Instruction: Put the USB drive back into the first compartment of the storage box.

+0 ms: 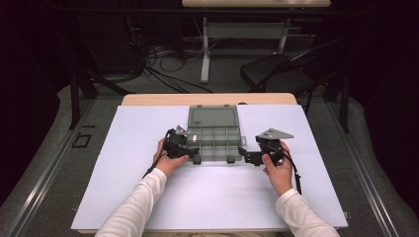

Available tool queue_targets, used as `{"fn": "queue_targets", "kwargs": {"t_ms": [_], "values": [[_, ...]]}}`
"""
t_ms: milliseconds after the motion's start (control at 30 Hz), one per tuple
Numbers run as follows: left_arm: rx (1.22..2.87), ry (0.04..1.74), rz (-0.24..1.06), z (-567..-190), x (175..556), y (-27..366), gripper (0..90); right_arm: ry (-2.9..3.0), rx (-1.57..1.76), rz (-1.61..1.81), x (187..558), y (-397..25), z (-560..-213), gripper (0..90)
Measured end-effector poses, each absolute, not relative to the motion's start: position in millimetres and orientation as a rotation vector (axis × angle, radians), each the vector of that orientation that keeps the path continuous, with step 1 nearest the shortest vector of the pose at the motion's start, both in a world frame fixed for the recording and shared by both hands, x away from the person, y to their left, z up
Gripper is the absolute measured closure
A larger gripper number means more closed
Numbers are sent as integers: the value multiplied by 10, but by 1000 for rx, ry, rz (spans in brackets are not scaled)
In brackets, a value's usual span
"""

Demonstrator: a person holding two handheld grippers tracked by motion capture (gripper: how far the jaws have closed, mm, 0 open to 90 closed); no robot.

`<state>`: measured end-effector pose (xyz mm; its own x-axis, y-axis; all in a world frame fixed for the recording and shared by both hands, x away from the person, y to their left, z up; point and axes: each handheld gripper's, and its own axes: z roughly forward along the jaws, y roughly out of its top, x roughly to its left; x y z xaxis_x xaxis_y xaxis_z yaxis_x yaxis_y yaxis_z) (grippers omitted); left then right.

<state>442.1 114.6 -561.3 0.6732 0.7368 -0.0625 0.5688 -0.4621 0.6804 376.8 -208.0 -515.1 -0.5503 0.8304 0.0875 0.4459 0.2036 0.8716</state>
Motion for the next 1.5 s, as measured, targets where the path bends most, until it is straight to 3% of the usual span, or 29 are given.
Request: {"fn": "queue_targets", "kwargs": {"t_ms": [600,1500], "values": [[2190,1002,319,-5619,4406,1149,340,2109,1204,1324,3859,-2043,-5131,145],[2167,1010,331,-5636,4395,1148,345,2127,1375,1241,4752,-1970,-4849,148]]}}
